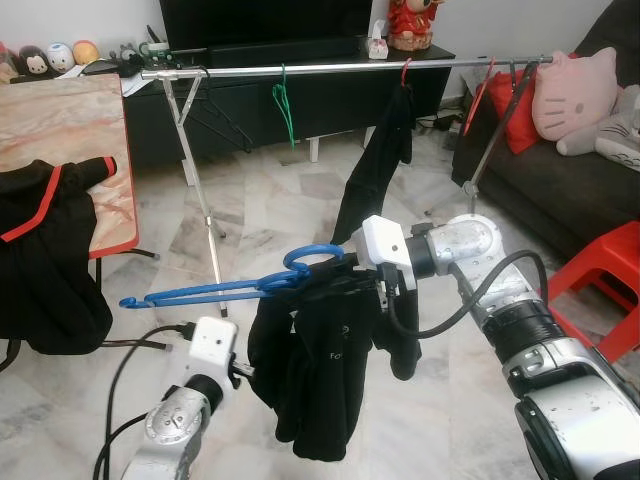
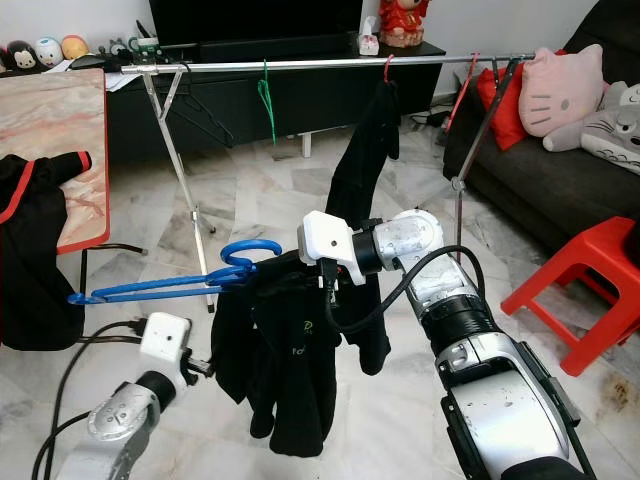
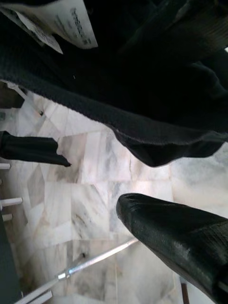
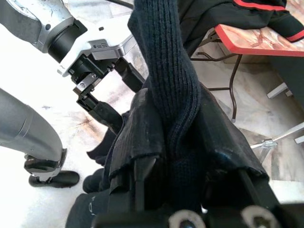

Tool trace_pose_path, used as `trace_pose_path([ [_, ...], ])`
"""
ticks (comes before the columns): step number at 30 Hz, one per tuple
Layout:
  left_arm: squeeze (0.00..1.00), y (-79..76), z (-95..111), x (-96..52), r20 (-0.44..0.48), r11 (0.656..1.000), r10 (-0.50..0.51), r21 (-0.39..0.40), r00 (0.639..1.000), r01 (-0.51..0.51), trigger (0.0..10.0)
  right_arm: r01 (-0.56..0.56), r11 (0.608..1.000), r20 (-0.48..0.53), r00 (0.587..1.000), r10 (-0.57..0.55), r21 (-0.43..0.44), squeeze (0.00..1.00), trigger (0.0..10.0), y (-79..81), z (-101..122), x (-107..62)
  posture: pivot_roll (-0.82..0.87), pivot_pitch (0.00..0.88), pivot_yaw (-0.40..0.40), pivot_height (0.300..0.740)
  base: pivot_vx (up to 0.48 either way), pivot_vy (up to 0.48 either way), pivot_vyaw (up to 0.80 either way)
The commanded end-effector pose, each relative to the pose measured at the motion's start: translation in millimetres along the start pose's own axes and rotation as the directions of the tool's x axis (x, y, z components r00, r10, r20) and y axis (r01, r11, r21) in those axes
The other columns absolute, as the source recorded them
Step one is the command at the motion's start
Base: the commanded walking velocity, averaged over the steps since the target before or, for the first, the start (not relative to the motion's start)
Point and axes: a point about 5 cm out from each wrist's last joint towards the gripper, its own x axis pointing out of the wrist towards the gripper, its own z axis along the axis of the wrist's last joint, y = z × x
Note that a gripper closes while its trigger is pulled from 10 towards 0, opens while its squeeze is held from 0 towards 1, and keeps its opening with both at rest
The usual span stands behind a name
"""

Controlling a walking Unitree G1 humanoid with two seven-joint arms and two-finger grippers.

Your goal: Hang hanger

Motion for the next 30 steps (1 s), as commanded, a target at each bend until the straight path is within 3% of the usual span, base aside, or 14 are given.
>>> trace_pose_path([
  [1, 0.0, -4.4, -0.9, 2.8, -0.012, 0.999, -0.037, -0.021, 0.999, 0.037, 10.0, 0.011, 0.998, 0.034, 0.999, -0.009, -0.064, 0.0, 0.0, -5.7, 15.9, -1.5, -0.03, 0.0, -0.054, 0.732, 0.0, 0.0, 0.0],
  [10, 0.0, -9.5, -3.0, 0.0, -0.023, 0.993, -0.112, -0.033, 0.993, 0.112, 10.0, 0.013, 0.996, 0.042, 0.999, -0.009, -0.086, 0.0, 0.0, -7.3, 21.1, -0.9, -0.03, 0.0, -0.054, 0.732, 0.0, 0.0, 0.0],
  [11, 0.0, -8.3, -6.3, -1.8, -0.039, 0.993, -0.116, -0.033, 0.992, 0.115, 8.5, 0.006, 0.994, 0.06, 0.998, 0.0, -0.107, 0.0, 0.0, -7.5, 27.4, 0.4, -0.03, 0.0, -0.051, 0.732, 0.0, 0.0, 0.0],
  [12, 0.0, -7.9, -7.1, -2.2, -0.043, 0.993, -0.117, -0.035, 0.992, 0.116, 7.7, 0.004, 0.993, 0.069, 0.998, 0.004, -0.115, 0.0, 0.0, -7.6, 30.4, 0.9, -0.03, 0.0, -0.051, 0.732, 0.0, 0.0, 0.0],
  [15, 0.0, -7.6, -8.1, -2.2, -0.047, 0.992, -0.121, -0.037, 0.992, 0.12, 7.6, 0.003, 0.992, 0.081, 0.997, 0.008, -0.127, 0.0, 0.0, -8.1, 34.7, 1.5, -0.03, 0.0, -0.053, 0.732, 0.0, 0.0, 0.0],
  [16, 0.0, -7.0, -11.0, -1.5, -0.06, 0.993, -0.116, -0.045, 0.991, 0.113, 3.9, 0.004, 0.991, 0.081, 0.997, 0.006, -0.134, 0.0, 0.0, -8.3, 35.5, 1.9, -0.03, 0.0, -0.053, 0.732, 0.0, 0.0, 0.0],
  [17, 0.0, -6.6, -13.4, -1.2, -0.073, 0.993, -0.11, -0.046, 0.991, 0.107, 2.4, 0.005, 0.991, 0.084, 0.996, 0.007, -0.137, 0.0, 0.0, -8.3, 36.4, 2.2, -0.03, 0.0, -0.053, 0.732, 0.0, 0.0, 0.0],
  [18, 0.0, -6.5, -13.7, -1.2, -0.074, 0.993, -0.109, -0.046, 0.991, 0.106, 1.9, 0.005, 0.991, 0.085, 0.996, 0.007, -0.137, 0.0, 0.0, -8.3, 36.7, 2.3, -0.03, 0.0, -0.053, 0.732, 0.0, 0.0, 0.0],
  [19, 0.0, -6.8, -13.9, -1.3, -0.074, 0.993, -0.109, -0.05, 0.991, 0.105, 0.0, 0.006, 0.99, 0.094, 0.996, 0.007, -0.142, 0.0, 0.0, -8.5, 39.1, 2.2, -0.03, 0.0, -0.053, 0.732, 0.0, 0.0, 0.0],
  [30, 0.0, -7.7, -15.8, -1.4, -0.081, 0.993, -0.112, -0.054, 0.99, 0.108, 0.0, 0.007, 0.989, 0.107, 0.994, 0.009, -0.147, 0.0, 0.0, -7.7, 43.9, 1.8, -0.03, 0.0, -0.051, 0.732, 0.0, 0.0, 0.0],
])
